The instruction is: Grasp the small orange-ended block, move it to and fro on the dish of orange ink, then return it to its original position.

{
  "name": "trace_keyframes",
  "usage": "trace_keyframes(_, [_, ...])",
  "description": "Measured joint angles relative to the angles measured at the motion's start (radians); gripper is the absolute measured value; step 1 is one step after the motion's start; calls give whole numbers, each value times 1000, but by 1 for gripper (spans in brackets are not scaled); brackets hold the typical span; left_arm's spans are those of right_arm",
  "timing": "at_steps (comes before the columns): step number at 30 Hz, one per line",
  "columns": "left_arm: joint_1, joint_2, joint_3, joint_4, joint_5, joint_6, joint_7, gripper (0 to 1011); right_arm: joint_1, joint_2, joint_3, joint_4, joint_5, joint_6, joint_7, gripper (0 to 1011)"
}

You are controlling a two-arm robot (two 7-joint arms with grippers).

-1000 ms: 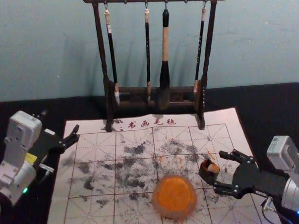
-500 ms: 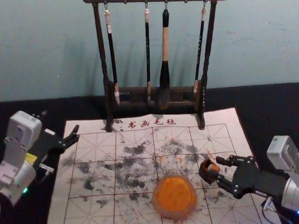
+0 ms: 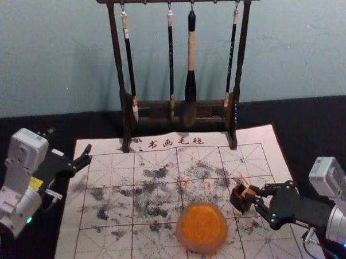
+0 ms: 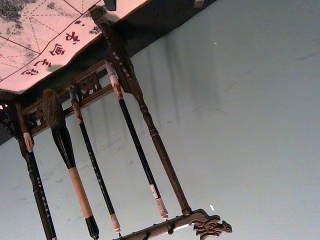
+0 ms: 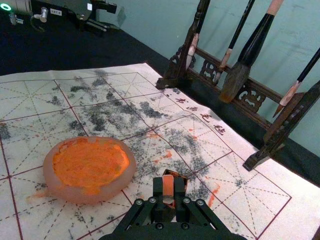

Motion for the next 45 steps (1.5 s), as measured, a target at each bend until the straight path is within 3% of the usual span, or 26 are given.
trace_keyframes(17, [0, 0, 0, 0, 0, 0, 0, 1001, 0, 0, 0, 0, 0, 0, 0, 86])
trace_keyframes(25, [0, 0, 0, 0, 0, 0, 0, 1001, -10, -12, 24, -20, 3, 28, -21, 86])
trace_keyframes(45, [0, 0, 0, 0, 0, 0, 0, 1001, -38, 15, 76, -118, 72, 80, -6, 86])
